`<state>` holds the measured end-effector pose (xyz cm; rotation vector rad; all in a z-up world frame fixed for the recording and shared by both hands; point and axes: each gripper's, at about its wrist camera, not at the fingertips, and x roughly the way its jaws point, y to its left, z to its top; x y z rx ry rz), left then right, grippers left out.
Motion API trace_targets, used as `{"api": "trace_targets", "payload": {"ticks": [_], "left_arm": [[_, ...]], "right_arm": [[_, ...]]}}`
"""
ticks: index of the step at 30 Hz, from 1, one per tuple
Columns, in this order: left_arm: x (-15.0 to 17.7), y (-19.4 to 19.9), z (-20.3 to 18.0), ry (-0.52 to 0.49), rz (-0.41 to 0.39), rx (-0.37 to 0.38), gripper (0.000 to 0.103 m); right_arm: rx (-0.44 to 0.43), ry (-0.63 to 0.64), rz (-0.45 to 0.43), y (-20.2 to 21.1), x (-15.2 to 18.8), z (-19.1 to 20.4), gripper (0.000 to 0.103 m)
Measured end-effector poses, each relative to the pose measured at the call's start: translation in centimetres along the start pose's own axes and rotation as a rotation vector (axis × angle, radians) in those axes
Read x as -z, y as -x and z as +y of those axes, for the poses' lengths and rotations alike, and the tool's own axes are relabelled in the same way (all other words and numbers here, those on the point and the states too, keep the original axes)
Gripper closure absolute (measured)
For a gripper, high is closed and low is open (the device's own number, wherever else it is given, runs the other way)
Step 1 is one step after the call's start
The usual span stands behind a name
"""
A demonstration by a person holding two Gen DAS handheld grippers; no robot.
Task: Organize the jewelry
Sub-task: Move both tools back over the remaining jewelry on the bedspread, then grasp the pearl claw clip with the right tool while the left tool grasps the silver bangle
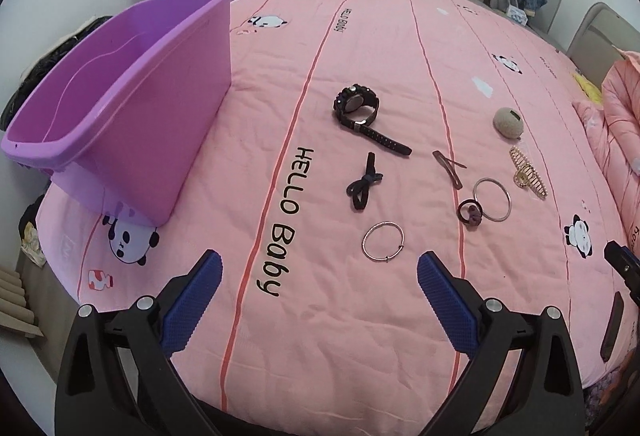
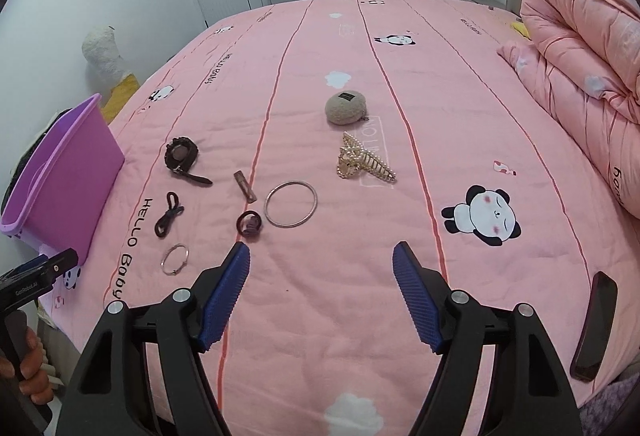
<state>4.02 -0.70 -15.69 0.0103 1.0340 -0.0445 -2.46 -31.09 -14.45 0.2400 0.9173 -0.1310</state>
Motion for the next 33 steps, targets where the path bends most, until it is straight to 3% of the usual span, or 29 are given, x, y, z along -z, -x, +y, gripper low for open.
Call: {"api": "trace_targets", "payload": {"ticks": [16, 26, 33], "left_arm": [[2.0, -7.9, -4.1, 0.010, 0.069, -0.015, 0.007], [2.2, -10.4, -4.3, 0.071, 0.084, -0.063, 0.007], [2.2, -11.7, -5.0, 0.074, 0.086, -0.085, 0.007]], "right_arm": [[-0.041, 0.039, 0.036, -9.1, -2.7, -4.4, 0.031], [-0.060, 0.144, 0.092, -15.3, -5.6, -6.0, 0.031], [-0.123, 0.175, 0.120, -18.6, -7.3, -6.2, 0.031]]}}
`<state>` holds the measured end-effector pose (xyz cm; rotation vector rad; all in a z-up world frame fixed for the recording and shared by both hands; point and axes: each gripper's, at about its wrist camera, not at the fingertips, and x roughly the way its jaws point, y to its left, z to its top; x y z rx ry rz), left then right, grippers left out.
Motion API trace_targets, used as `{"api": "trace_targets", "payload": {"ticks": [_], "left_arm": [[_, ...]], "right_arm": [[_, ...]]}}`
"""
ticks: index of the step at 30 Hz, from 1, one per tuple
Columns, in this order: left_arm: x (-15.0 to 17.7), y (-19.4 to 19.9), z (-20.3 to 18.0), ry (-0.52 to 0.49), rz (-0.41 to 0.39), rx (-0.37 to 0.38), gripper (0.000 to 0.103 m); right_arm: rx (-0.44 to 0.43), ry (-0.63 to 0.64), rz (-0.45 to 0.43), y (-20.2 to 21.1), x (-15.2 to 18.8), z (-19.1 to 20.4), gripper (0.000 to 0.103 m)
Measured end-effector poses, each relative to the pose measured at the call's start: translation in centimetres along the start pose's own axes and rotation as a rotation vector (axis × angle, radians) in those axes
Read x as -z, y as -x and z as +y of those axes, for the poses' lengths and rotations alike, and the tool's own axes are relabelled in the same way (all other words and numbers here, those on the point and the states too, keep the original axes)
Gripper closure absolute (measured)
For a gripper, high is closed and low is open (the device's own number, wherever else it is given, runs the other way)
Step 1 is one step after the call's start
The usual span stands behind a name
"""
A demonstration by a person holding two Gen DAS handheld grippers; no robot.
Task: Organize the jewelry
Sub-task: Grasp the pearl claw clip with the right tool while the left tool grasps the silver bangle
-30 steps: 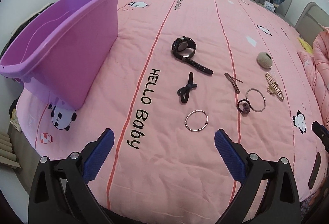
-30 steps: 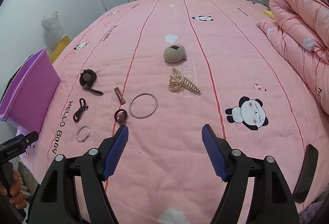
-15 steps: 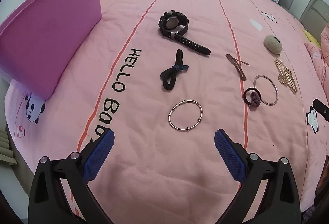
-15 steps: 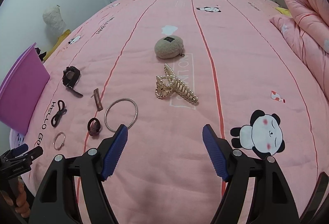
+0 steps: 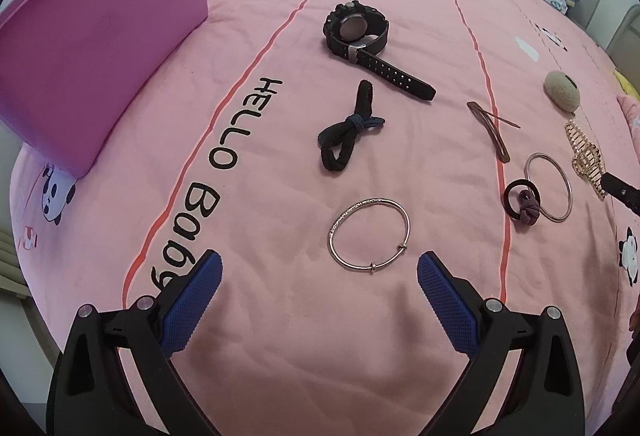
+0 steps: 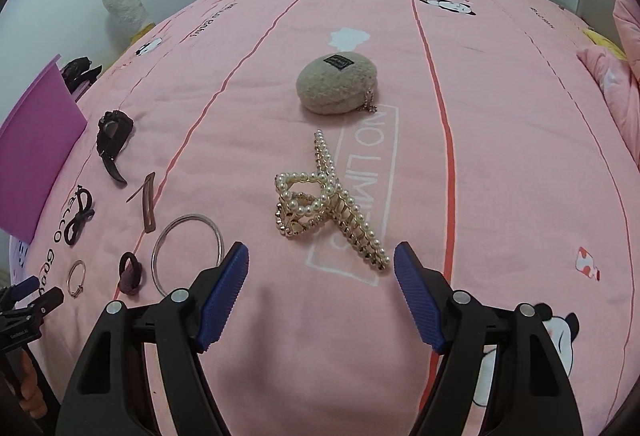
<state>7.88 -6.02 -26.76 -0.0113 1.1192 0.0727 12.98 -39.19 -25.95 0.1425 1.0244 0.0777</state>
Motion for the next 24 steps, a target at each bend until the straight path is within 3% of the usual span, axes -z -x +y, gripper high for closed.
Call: {"api": "trace_targets", "payload": {"ticks": [24], "left_arm": [[-0.6, -3.7, -1.9, -0.014, 0.029, -0.032, 0.007]], "right_arm": [[0.002, 0.094, 0.038, -5.1, -2.4, 0.6, 0.031]]}}
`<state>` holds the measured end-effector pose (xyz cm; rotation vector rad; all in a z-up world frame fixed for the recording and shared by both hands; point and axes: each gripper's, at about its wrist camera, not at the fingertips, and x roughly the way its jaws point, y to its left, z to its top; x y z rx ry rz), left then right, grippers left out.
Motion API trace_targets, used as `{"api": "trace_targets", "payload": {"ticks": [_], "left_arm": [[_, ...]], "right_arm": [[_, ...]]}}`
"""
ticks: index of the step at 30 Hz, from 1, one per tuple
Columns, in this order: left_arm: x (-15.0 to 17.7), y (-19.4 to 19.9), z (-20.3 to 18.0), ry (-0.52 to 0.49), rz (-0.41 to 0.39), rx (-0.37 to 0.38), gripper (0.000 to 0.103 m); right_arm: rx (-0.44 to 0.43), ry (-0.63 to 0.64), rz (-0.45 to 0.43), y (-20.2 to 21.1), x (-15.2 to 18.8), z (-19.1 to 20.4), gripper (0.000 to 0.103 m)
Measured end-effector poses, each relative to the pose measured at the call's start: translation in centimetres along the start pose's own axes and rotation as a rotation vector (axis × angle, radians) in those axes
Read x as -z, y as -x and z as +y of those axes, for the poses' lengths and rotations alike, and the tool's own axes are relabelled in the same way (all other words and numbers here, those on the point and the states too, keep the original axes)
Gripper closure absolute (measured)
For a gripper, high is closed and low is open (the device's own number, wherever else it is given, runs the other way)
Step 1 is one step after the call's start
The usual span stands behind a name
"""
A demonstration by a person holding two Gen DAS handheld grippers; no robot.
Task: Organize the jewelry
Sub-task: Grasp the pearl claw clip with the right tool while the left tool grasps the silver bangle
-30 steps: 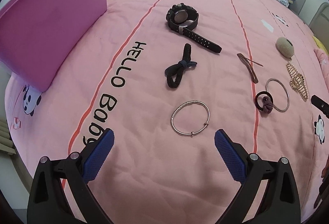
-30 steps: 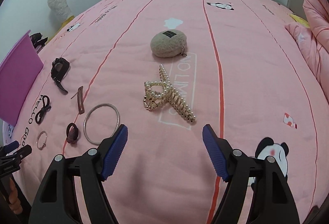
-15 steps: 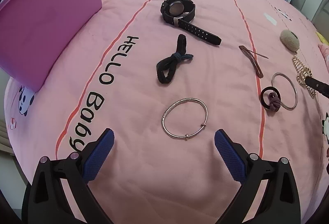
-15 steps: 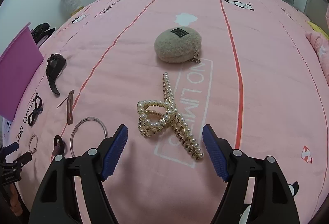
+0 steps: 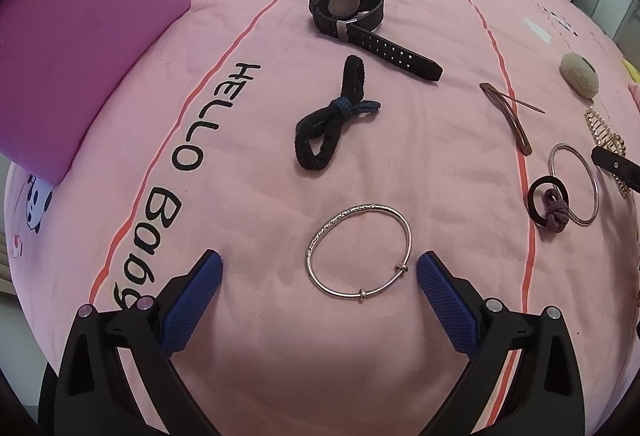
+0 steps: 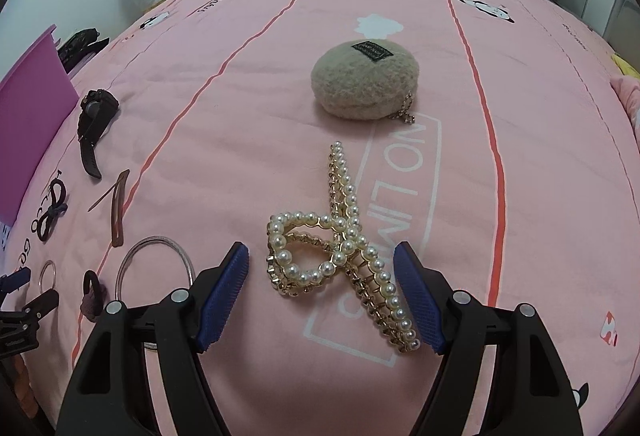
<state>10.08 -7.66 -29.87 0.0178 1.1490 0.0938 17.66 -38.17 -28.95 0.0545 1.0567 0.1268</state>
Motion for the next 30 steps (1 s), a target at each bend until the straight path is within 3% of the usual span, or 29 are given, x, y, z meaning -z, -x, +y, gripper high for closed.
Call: {"api": "trace_targets", "payload": {"ticks": [16, 20, 22, 26, 28, 30], "left_arm": [[-0.1, -1.1, -0.4, 0.031, -0.039, -0.020, 0.007], [0.2, -0.6, -0.4, 0.015, -0.051, 0.002, 0.019], [0.5, -0.2, -0.7, -0.006, -0.062, 0.007, 0.027], [0.6, 0.5, -1.1, -0.036, -0.074, 0.026, 0.054], [0.5, 0.9, -0.9, -0.041, -0.074, 0.034, 0.054], [0.5, 1.2, -0.5, -0.037, -0.070, 0.050, 0.054]], "right_arm": [[0.049, 0.036, -0.026, -0.7, -0.2, 0.7, 0.032], [0.055, 0.036, -0.032, -0.3, 0.2, 0.8, 0.047], [0.063, 0.035, -0.033, -0.2, 0.4, 1.0, 0.048], [0.066, 0.021, -0.039, 0.3, 0.8, 1.3, 0.056], [0.053, -0.006, -0.047, 0.9, 1.0, 1.4, 0.064], [0.051, -0.023, -0.050, 1.4, 1.2, 1.5, 0.063]]}}
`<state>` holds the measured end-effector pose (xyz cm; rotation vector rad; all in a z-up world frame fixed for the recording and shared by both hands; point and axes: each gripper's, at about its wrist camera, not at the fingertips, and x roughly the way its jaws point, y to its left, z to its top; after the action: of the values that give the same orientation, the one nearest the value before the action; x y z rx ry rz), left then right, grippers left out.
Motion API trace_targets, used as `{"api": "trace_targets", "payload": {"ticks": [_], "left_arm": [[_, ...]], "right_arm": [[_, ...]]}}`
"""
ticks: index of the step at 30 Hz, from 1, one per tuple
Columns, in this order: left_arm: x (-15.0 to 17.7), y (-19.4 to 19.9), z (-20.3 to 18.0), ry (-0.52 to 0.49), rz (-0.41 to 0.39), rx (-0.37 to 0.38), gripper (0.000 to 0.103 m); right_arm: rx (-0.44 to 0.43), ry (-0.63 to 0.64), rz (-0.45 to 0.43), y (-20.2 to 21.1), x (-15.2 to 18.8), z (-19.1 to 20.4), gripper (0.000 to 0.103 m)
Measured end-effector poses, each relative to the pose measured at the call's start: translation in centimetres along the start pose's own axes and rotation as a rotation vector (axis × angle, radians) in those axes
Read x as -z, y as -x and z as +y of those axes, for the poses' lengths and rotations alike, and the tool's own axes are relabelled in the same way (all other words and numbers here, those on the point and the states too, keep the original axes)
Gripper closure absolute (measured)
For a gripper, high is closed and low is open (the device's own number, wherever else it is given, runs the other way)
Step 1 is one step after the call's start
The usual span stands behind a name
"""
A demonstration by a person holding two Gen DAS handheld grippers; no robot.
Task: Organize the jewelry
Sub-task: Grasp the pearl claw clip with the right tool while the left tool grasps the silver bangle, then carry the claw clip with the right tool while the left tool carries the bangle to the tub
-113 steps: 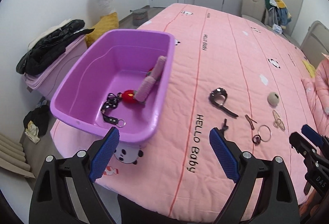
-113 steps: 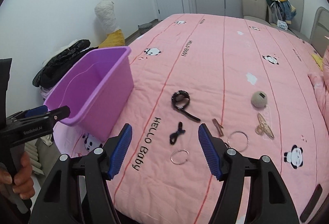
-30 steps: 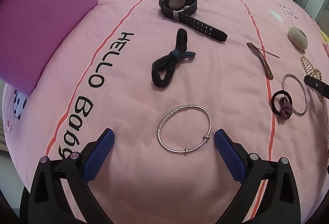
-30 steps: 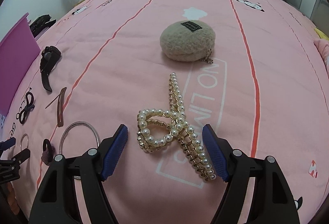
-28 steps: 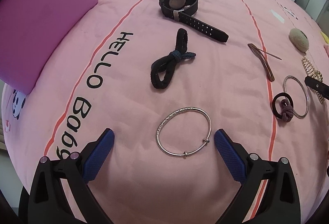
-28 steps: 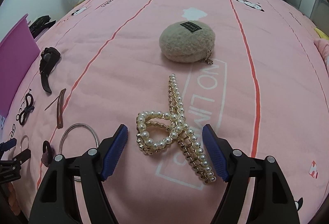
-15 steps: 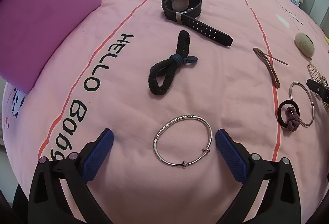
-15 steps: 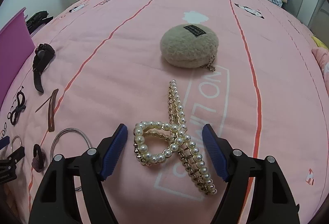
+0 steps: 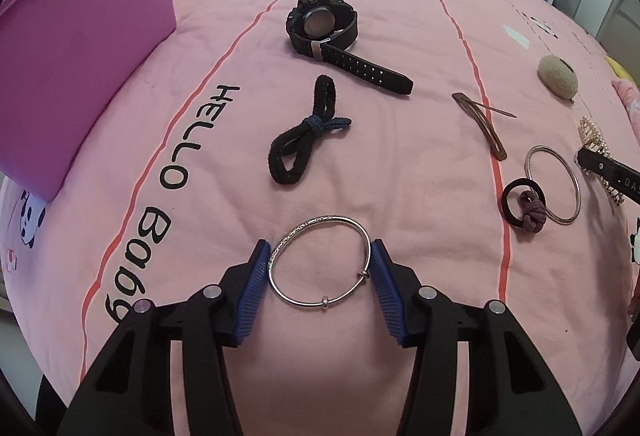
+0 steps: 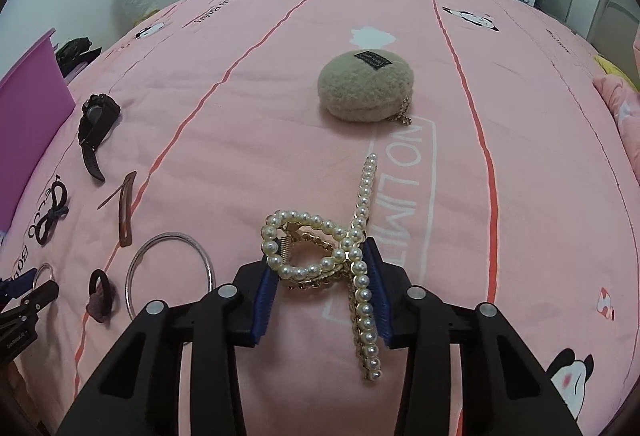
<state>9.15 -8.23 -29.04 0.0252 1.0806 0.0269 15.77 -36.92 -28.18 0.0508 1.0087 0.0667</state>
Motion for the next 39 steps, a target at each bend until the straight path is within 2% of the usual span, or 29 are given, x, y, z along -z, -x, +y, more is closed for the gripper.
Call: {"api": "trace_targets", "payload": {"ticks": [9, 20, 27, 33, 36, 39], "left_arm": [[-0.7, 3.3, 0.6, -0.030, -0.038, 0.040, 0.054], [-1.6, 9.5, 1.7, -0.065, -0.114, 0.144, 0.054], [-2.3, 13.8, 4.6, -0.054, -0.174, 0.180, 0.054], [-2.9, 17.0, 8.0, -0.046, -0.217, 0.164, 0.054], [-3.6, 18.6, 10.7, -0.010, -0.241, 0.189, 0.054], [-4.6, 20.2, 13.8, 0.020, -0.276, 0.170, 0.054]], "right_arm": [[-0.023, -0.051, -0.020, 2.9, 2.2, 0.7, 0.063], [-0.062, -0.148, -0.121, 11.4, 4.5, 3.7, 0.063], [-0.108, -0.186, -0.214, 17.5, 4.6, 8.3, 0.063], [-0.181, -0.187, -0.246, 20.8, 3.8, 13.2, 0.063], [-0.217, -0.152, -0.253, 21.8, 2.6, 16.2, 0.063], [-0.256, -0.095, -0.253, 22.3, 0.9, 19.7, 0.063]]}}
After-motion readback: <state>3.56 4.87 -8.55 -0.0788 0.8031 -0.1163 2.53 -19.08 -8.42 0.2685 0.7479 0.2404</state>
